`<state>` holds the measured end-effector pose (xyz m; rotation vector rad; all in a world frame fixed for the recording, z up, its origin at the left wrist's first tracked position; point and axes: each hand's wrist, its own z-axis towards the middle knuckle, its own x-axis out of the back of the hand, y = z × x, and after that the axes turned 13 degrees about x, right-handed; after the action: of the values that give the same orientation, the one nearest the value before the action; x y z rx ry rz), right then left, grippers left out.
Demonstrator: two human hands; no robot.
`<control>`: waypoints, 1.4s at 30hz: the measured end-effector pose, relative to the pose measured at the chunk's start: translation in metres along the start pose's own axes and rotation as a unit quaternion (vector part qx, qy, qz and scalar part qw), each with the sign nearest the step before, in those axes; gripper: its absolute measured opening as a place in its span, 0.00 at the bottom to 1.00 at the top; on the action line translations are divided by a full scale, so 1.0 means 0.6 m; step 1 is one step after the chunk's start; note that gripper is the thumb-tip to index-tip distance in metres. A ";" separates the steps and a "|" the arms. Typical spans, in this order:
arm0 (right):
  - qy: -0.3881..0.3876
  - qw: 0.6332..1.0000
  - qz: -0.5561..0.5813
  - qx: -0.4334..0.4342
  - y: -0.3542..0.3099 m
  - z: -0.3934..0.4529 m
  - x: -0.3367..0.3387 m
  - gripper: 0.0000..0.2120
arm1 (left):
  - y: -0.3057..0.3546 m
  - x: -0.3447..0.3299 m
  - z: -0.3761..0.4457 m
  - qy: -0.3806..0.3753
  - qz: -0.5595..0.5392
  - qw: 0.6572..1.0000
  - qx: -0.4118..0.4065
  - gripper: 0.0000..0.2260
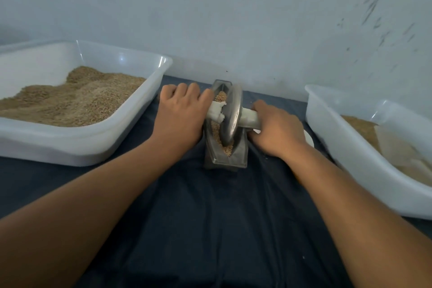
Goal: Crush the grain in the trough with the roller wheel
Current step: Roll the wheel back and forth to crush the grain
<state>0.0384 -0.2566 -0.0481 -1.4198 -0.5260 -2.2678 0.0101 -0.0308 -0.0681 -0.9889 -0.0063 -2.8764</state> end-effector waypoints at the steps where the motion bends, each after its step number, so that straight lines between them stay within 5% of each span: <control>1: 0.000 1.000 -0.001 -0.002 0.000 0.002 -0.001 0.15 | 0.000 -0.003 0.000 0.000 -0.001 1.000 0.001 0.12; 14: -0.027 0.998 -0.028 -0.052 0.025 0.071 -0.029 0.09 | 0.000 -0.053 0.044 -0.060 -0.015 0.998 0.013 0.12; 19: -0.047 0.997 -0.023 -0.062 0.043 0.099 -0.043 0.09 | 0.003 -0.077 0.067 -0.031 -0.011 0.999 0.017 0.04; 32: -0.135 0.989 0.049 -0.027 0.087 0.159 -0.046 0.12 | 0.008 -0.117 0.111 -0.012 -0.011 1.000 0.009 0.04; 42: -0.067 0.997 0.016 -0.039 0.062 0.115 -0.037 0.07 | 0.007 -0.094 0.078 -0.009 -0.011 1.000 0.011 0.05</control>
<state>0.1185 -0.2492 -0.0366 -1.6151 -0.4562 -2.2003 0.0832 -0.0281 -0.0659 -1.0185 -0.0514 -2.8801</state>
